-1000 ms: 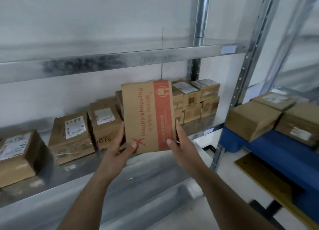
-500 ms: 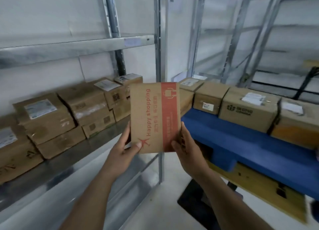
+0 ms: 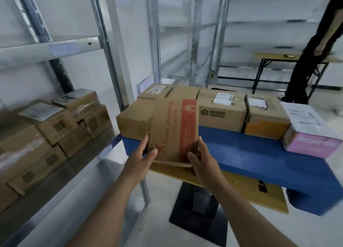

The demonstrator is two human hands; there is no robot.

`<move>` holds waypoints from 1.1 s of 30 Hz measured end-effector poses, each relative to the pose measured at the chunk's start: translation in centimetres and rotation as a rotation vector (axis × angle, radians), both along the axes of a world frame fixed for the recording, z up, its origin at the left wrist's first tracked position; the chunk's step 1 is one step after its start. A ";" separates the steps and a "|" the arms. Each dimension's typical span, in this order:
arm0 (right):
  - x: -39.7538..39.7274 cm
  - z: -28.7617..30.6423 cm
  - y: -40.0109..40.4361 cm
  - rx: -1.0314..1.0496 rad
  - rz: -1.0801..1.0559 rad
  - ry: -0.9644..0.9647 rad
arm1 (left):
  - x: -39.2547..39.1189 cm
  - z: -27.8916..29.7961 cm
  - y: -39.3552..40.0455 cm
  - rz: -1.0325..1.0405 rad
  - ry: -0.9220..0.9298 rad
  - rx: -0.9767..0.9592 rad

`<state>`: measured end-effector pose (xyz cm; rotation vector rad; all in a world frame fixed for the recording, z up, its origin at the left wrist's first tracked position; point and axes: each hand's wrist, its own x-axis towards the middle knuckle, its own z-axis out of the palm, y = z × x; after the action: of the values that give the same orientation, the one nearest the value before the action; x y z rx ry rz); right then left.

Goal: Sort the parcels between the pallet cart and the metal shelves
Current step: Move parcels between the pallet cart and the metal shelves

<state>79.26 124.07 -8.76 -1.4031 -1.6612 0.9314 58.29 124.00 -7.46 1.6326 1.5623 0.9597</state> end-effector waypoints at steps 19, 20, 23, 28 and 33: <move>-3.6 -1.3 9.5 -0.196 -0.189 -0.094 | -3.5 -1.3 13.0 0.027 0.372 0.227; -3.9 -1.3 9.9 -0.200 -0.197 -0.088 | -4.0 -1.0 13.7 0.039 0.419 0.261; -4.7 -1.2 11.1 -0.204 -0.220 -0.073 | -5.1 -0.6 15.8 0.021 0.581 0.255; -5.7 -1.3 12.5 -0.191 -0.229 -0.067 | -6.5 -0.7 17.5 -0.050 0.657 0.227; -6.1 -1.4 13.0 -0.189 -0.233 -0.073 | -6.7 -1.2 17.8 -0.040 0.689 0.261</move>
<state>73.17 137.08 -10.15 -1.7344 -1.4521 0.9302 51.55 141.77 -8.64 2.3373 1.8785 0.6201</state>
